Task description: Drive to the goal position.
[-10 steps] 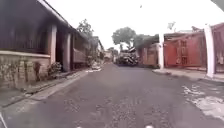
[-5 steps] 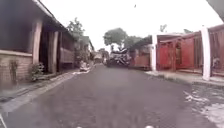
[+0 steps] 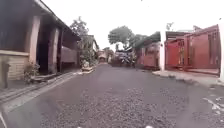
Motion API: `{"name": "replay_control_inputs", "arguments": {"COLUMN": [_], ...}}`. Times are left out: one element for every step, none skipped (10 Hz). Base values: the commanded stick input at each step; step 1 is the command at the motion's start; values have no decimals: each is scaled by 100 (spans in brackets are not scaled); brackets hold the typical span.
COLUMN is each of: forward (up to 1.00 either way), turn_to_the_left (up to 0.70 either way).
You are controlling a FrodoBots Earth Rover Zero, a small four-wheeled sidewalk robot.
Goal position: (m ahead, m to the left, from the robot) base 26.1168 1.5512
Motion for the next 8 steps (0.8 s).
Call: {"name": "replay_control_inputs", "arguments": {"forward": [100, 100, 100, 100, 100, 100, 100, 100], "turn_to_the_left": [0, 0, 0, 0, 0, 0, 0, 0]}}
